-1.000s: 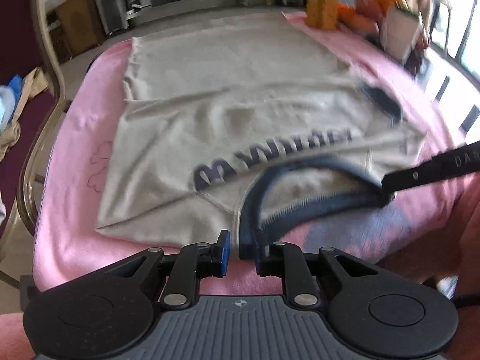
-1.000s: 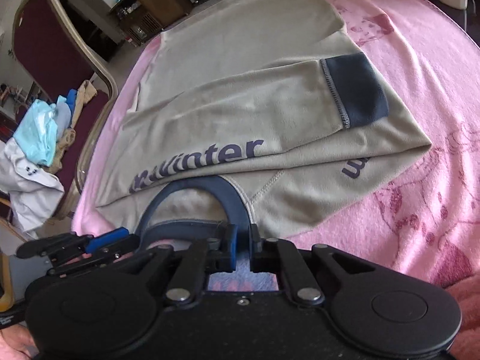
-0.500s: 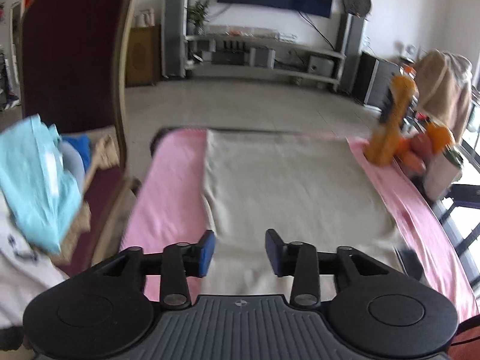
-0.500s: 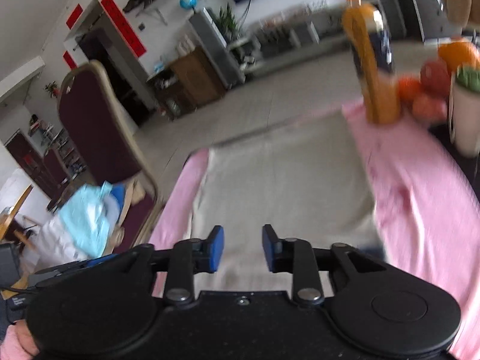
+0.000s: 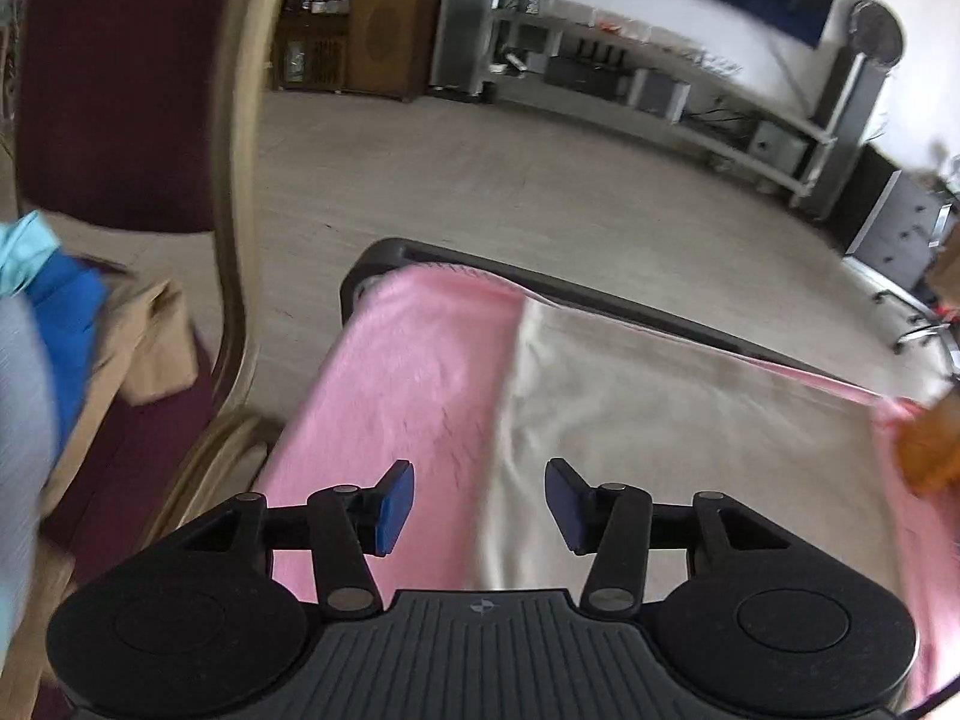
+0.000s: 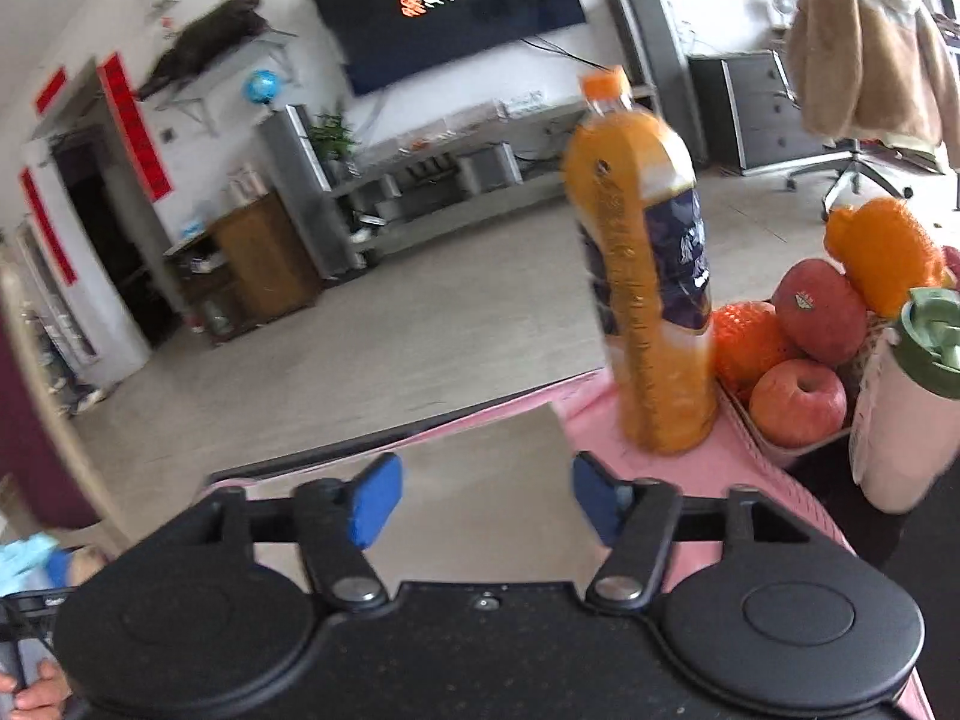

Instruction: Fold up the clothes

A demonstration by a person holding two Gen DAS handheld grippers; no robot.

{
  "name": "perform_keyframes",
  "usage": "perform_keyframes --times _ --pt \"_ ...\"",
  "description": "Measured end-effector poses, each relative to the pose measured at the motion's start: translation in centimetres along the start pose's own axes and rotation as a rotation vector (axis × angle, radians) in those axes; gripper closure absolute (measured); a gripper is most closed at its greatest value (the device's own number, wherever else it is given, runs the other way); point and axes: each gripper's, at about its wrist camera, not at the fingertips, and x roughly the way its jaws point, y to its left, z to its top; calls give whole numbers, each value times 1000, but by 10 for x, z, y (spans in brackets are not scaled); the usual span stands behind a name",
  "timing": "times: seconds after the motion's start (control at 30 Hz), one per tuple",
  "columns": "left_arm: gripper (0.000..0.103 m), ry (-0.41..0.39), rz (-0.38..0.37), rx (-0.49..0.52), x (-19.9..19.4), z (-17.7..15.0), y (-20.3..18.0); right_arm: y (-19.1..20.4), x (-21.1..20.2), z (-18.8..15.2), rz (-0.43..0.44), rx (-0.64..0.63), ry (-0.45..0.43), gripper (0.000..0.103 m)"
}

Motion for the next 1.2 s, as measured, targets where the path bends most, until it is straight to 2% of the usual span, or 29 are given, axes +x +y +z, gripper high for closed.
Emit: perform_keyframes --times 0.03,0.17,0.27,0.3,0.37,0.43,0.57,0.6,0.7,0.8,0.83,0.87,0.93,1.07,1.2 --pt "53 6 10 3 15 6 -1 -4 18 3 -13 -5 11 68" --pt "47 41 -21 -15 64 24 0 -11 93 3 -59 -30 63 68" --pt "38 43 -21 -18 90 35 1 -13 135 -1 -81 -28 87 62" --pt "37 41 -14 -17 97 38 0 -15 146 -2 -87 -35 92 59" --pt "39 22 16 7 108 44 -2 -13 161 -4 -106 -87 85 58" --pt "42 7 1 44 122 50 -5 -12 169 -5 -109 -123 81 58" --pt "46 21 -38 98 145 55 -18 -19 187 -3 -122 -114 96 58" --pt "49 24 -39 110 151 56 -22 -19 192 -3 -126 -112 101 68" --pt "57 9 -16 135 163 57 -30 -18 209 -4 -137 -117 112 70" --pt "76 -15 -23 155 166 59 -36 -16 225 -5 -139 -117 119 69" --pt "94 -21 -20 165 165 59 -39 -16 228 -5 -136 -110 119 70" --pt "97 -26 -16 175 165 60 -42 -16 230 -4 -134 -102 115 70" --pt "98 -63 19 208 157 57 -49 -16 231 -4 -130 -95 101 95" --pt "98 -139 31 209 125 53 -48 -11 204 4 -111 -135 29 96" --pt "98 -208 17 206 72 54 -42 -6 151 16 -75 -134 -26 97"
